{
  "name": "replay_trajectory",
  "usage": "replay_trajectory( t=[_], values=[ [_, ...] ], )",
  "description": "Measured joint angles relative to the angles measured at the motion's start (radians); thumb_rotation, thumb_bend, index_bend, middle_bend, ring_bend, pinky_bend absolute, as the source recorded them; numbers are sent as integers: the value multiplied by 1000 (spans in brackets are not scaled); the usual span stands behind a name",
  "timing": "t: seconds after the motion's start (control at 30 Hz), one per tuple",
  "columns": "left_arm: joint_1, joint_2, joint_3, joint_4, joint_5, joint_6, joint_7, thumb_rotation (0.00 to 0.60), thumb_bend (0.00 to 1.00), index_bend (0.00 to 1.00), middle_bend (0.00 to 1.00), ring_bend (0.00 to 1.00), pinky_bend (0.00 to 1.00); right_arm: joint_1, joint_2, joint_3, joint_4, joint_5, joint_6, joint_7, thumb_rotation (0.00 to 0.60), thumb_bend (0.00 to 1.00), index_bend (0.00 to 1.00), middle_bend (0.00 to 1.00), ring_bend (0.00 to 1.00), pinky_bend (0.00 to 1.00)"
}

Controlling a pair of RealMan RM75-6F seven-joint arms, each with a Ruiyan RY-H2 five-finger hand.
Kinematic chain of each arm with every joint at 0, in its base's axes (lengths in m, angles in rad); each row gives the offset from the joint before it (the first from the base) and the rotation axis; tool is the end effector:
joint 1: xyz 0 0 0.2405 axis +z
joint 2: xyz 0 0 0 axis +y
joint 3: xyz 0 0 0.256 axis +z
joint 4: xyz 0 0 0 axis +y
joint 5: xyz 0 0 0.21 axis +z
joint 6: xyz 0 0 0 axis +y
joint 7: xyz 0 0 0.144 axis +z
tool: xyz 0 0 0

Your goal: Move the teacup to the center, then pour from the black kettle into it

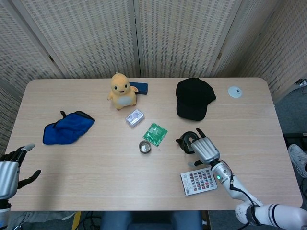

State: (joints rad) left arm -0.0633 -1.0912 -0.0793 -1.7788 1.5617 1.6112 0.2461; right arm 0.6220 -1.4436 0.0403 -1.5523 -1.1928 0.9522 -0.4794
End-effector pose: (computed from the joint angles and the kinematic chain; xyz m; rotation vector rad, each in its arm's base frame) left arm -0.2670 0.1765 0.1729 -1.3605 -0.6991 -0.9329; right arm -0.2050 -0.2955 -0.0065 2.0035 -0.8252 0.6667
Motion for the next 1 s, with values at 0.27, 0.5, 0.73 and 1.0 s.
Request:
replay_trajectory(
  t=[0.27,0.5,0.73,1.0],
  values=[
    [-1,0,0,1,-2,-3,0,598,165,236,318,412,441,1,-9,-5,-6,13,0,-26,453,0,490,474,418,0],
    [-1,1,0,1,-3,-4,1,599,165,237,318,412,441,0,-15,-16,-10,23,1,-49,483,0,490,482,442,0],
    [0,3,0,0,-1,-2,1,598,165,236,318,412,441,-5,-6,-31,-21,15,0,-54,492,0,490,492,449,0],
    [1,4,0,0,1,0,-3,598,165,236,318,412,441,-16,1,-53,-25,8,2,-63,509,0,489,500,451,0]
  ],
)
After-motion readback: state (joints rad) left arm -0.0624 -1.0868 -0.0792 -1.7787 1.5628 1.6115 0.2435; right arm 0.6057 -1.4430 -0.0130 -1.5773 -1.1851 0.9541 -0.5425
